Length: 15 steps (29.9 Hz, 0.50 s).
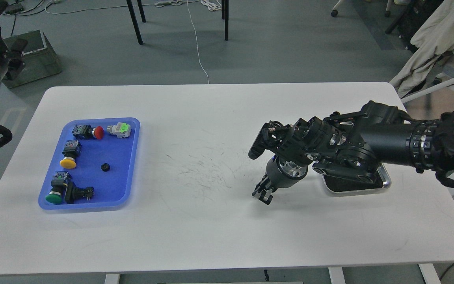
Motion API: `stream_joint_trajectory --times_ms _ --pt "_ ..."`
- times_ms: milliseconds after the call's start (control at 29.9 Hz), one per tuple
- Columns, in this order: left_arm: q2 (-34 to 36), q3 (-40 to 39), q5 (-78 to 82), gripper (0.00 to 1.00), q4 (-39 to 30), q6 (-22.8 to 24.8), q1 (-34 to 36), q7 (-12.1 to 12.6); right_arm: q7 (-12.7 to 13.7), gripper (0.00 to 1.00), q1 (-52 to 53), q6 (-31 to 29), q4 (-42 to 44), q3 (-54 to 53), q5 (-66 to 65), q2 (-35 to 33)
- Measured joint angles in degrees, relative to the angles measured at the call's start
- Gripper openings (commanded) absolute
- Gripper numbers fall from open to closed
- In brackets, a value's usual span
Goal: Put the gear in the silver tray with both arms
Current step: 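Lower the right gripper and grasp the black gear, then carry the gear with the right gripper over the silver tray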
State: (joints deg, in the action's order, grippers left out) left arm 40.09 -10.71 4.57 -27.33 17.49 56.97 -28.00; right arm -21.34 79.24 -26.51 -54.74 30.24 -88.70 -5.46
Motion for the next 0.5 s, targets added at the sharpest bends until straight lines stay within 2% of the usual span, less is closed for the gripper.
stream_joint_trajectory --times_ms 234,501 --pt "0.0 0.0 0.0 0.97 0.0 -0.1 -0.3 0.0 0.0 0.01 1.8 0.0 -0.2 0.0 0.1 -1.5" --pt "0.0 0.1 0.0 0.97 0.0 0.0 -1.0 0.0 -0.1 0.01 5.8 -0.7 0.2 -0.1 0.3 -9.2"
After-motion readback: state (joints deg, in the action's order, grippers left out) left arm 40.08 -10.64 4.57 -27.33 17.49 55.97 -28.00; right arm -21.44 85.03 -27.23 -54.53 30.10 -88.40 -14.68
